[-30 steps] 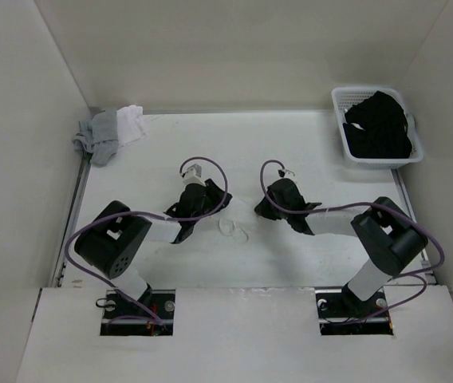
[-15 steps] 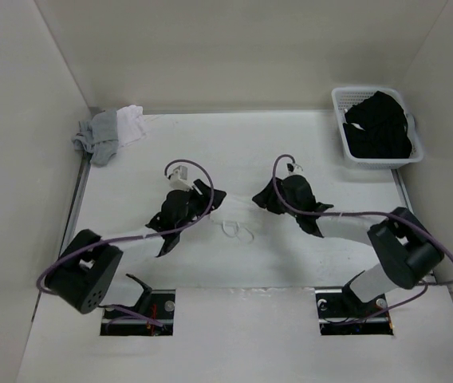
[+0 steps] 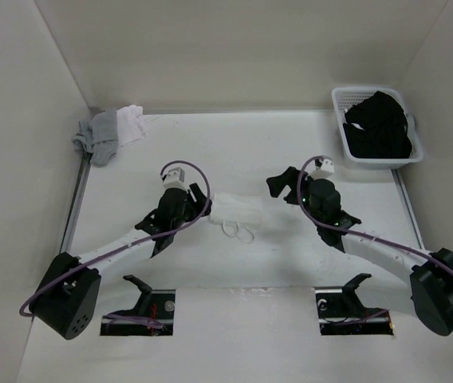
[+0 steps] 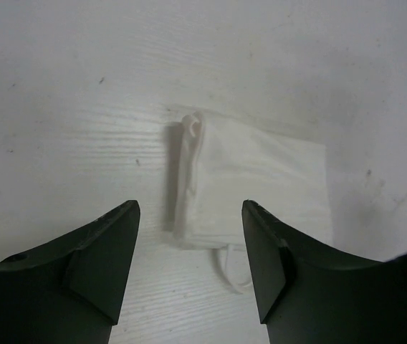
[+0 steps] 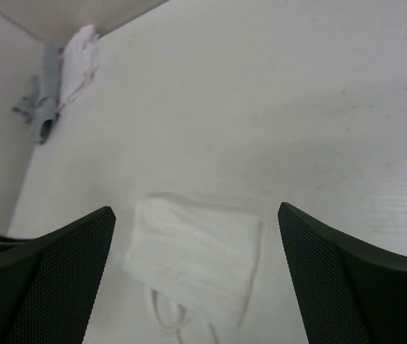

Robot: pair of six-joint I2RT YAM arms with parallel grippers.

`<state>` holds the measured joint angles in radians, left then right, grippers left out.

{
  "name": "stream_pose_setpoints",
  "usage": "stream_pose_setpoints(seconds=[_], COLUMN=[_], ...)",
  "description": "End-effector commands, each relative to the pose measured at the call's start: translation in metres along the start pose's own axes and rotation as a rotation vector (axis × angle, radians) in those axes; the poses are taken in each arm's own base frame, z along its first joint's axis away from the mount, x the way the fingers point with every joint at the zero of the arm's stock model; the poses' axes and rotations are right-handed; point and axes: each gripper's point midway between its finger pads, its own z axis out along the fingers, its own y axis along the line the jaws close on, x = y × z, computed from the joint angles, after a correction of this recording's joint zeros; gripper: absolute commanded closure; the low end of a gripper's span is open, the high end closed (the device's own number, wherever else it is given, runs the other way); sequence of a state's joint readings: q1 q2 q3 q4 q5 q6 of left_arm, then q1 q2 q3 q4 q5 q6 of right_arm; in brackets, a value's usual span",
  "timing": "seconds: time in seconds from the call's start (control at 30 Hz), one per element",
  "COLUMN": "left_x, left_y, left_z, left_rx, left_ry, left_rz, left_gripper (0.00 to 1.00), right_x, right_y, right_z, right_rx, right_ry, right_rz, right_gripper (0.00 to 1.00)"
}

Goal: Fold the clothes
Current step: Fold the tank top

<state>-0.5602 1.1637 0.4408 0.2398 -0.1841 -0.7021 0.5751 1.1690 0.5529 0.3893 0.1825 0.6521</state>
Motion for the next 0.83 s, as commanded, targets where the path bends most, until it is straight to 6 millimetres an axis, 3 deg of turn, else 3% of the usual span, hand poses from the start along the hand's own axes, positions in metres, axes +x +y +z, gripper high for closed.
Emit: stream_pose_setpoints(seconds=[0.0,0.13,0.33,0.73,0.8], left_x=[-0.013,-0.019,-0.021,-0.016,-0.016], left_y=[0.014,0.033,0.052,0.038,0.035], left_z=[-0.009,-0.013,-0.013,-0.005,-0.006], left_rx=[-0.061,-0.091,-0.115,-0.071,-0.061], left_ry=[-0.017,-0.039,-0.038,-0.007,-0.009], left_rz=[0.010,-0.067,-0.130,-0.078,-0.065], left_gripper=[0.41,0.40,0.40,0.42,0.39], right_x=[-0.013,-0.022,-0.028,-0.021,-0.021], right_y=[-0.039,-0.060,-0.073,-0.072,-0.072], right_z=[-0.005,-0.013,-0.017,-0.010,-0.011], right_rx=[0.141,0.194,0.219,0.209,0.207], right_ry=[-0.144,-0.189,-0.214,-0.175,-0.178], right_rz=[-0.008,0.003,0.044,0.039,0.039], right_gripper=[0.00,0.00,0.00,0.00,0.00])
